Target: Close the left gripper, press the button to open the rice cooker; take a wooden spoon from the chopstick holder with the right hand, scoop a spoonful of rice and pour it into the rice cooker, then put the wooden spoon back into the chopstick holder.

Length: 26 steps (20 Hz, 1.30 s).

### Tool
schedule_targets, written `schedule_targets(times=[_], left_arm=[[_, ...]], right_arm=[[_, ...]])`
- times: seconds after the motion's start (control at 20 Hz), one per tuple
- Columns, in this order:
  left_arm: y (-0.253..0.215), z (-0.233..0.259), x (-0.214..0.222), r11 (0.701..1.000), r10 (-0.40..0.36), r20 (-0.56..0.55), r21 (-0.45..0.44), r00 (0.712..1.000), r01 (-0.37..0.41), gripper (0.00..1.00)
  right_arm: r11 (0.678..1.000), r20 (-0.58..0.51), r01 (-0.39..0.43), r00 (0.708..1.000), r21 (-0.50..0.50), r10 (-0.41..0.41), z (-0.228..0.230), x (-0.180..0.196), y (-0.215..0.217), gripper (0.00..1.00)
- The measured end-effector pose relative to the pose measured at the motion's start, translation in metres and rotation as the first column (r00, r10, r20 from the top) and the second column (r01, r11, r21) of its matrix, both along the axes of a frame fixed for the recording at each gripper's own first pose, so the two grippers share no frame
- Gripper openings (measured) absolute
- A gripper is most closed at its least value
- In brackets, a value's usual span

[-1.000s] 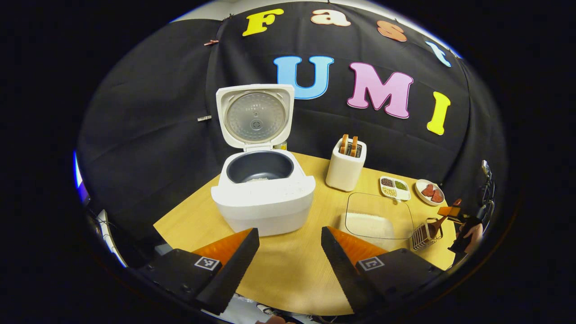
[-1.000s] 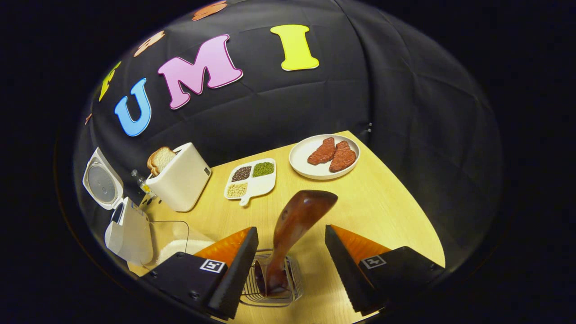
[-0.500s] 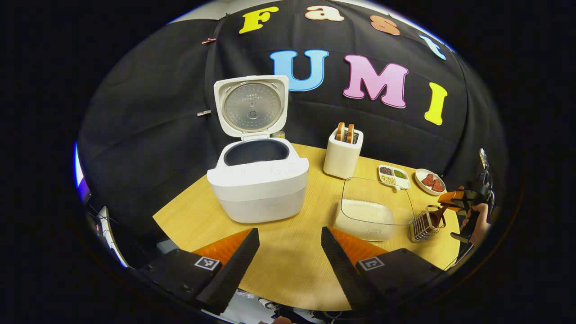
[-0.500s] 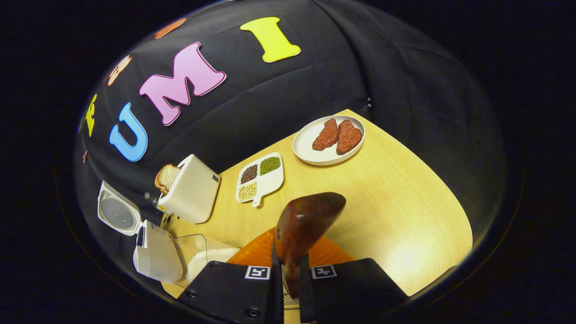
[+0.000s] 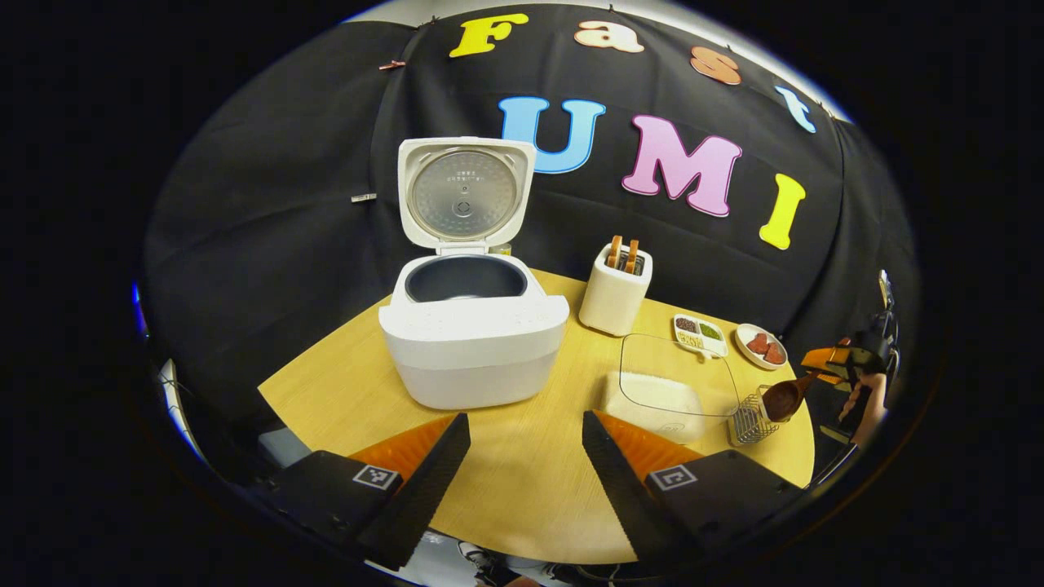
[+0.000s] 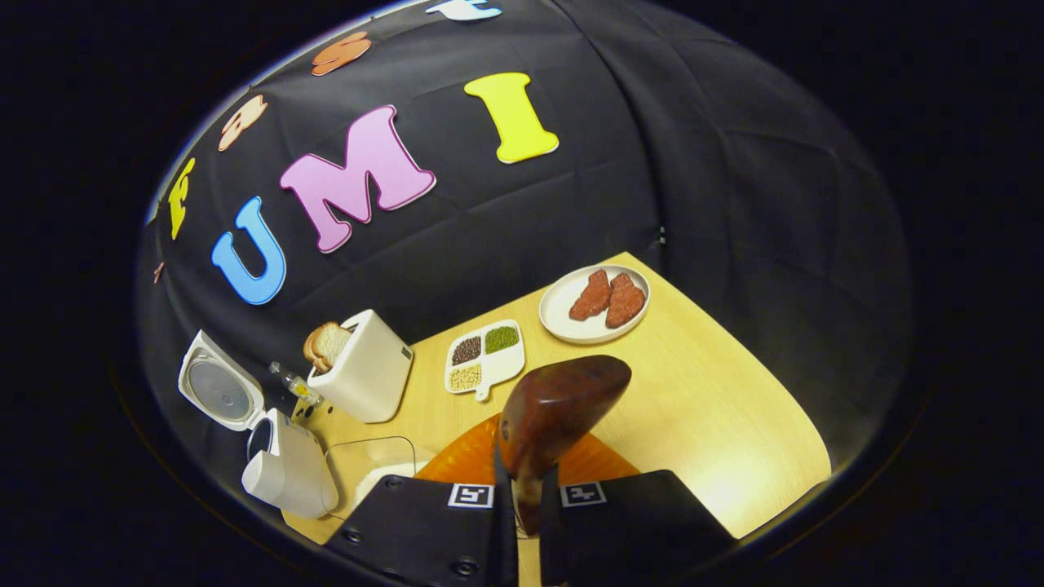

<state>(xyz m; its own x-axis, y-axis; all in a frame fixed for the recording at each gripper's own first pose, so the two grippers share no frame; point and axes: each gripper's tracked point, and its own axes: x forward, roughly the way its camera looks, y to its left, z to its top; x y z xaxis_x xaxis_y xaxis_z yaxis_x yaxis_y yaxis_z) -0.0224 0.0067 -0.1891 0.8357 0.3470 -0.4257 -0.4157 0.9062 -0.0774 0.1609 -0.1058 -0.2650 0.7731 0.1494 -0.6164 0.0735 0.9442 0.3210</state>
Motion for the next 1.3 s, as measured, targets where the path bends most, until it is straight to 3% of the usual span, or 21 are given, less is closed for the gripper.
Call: schedule_targets(times=[0.15,0.35,0.6,0.85,0.9,0.95,1.15,1.25,1.3], left_arm=[[0.018,0.0,-0.007,0.999,-0.005,0.02,-0.034,1.0,0.006,0.96],[0.031,0.019,-0.009,0.999,-0.033,0.067,-0.004,0.997,0.033,0.96],[0.036,0.019,-0.008,0.996,-0.09,0.059,0.005,0.994,0.089,0.96],[0.041,0.008,-0.017,0.994,-0.104,0.035,-0.015,0.994,0.104,0.96],[0.043,0.002,-0.02,0.995,-0.102,0.026,-0.019,0.994,0.102,0.96],[0.046,-0.002,-0.023,0.995,-0.101,0.016,-0.024,0.995,0.102,0.96],[0.058,-0.025,-0.032,0.993,-0.083,-0.006,-0.082,0.997,0.082,0.95],[0.066,-0.038,-0.035,0.992,-0.065,-0.021,-0.11,0.998,0.062,0.96],[0.069,-0.041,-0.034,0.991,-0.062,-0.023,-0.118,0.998,0.059,0.96]], right_arm=[[1.0,0.061,-0.009,0.998,-0.015,0.01,0.035,-0.001,0.017,0.14],[0.997,0.115,-0.055,0.992,0.047,0.049,0.065,-0.006,0.072,0.14],[0.982,0.173,-0.189,0.968,0.027,0.181,0.072,-0.006,0.145,0.14],[0.934,0.153,-0.31,0.929,-0.181,0.338,0.019,-0.011,0.185,0.15],[0.921,0.141,-0.321,0.924,-0.221,0.355,0.008,-0.012,0.19,0.11],[0.909,0.128,-0.326,0.921,-0.26,0.367,-0.003,-0.013,0.193,0.15],[0.856,0.118,-0.36,0.896,-0.37,0.428,-0.039,-0.017,0.211,0.15],[0.842,0.088,-0.364,0.899,-0.399,0.43,-0.056,-0.026,0.212,0.11],[0.842,0.067,-0.365,0.904,-0.397,0.423,-0.067,-0.033,0.213,0.15]])
